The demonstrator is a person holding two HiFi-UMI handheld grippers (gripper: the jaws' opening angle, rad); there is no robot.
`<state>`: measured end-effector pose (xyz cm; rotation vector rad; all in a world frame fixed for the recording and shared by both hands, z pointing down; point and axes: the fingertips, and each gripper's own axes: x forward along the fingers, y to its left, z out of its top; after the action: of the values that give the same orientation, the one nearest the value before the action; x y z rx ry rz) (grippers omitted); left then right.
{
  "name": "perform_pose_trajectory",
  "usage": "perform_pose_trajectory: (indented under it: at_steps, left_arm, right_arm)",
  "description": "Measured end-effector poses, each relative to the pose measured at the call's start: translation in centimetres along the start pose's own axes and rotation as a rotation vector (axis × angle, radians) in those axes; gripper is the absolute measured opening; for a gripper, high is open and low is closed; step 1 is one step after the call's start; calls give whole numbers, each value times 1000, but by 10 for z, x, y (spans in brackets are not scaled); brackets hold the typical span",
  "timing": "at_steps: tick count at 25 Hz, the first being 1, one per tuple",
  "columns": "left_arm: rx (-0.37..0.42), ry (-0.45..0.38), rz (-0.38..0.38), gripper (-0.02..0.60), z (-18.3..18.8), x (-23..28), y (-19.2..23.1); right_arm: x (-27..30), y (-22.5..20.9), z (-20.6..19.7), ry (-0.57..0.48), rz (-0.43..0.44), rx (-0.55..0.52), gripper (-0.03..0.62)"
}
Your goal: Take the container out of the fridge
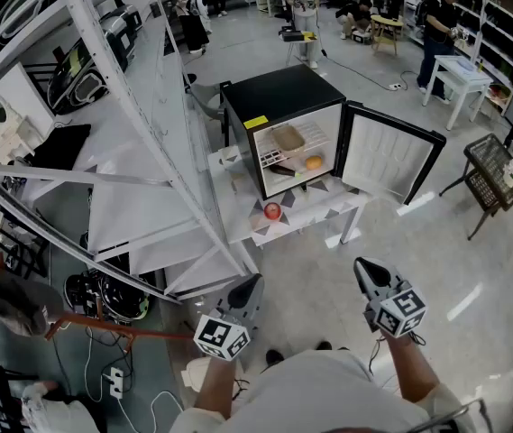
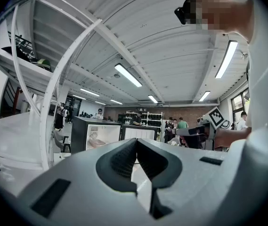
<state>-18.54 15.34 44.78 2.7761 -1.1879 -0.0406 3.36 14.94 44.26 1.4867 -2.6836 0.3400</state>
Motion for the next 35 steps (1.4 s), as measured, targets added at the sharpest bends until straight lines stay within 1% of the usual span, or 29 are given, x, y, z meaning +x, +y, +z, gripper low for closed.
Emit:
perform_pose_trajectory:
  at_steps: [16,24,29,35]
  left_arm:
    - [1,4,10,5,-2,3,-13]
    - [2,9,10,5,-5,20,-39]
    - [2,17,33,5,-12,31,-51]
    - [12,18,46,5,-11,45,-70]
  right_arm:
    - [-9,-4,7,-7,6,-8,6]
    - [-21,-21,9,-2,21,-30,6]
    - [-28,-41,4,3,19,-19,6]
    - [-35,-56,3,6,53,-20,6]
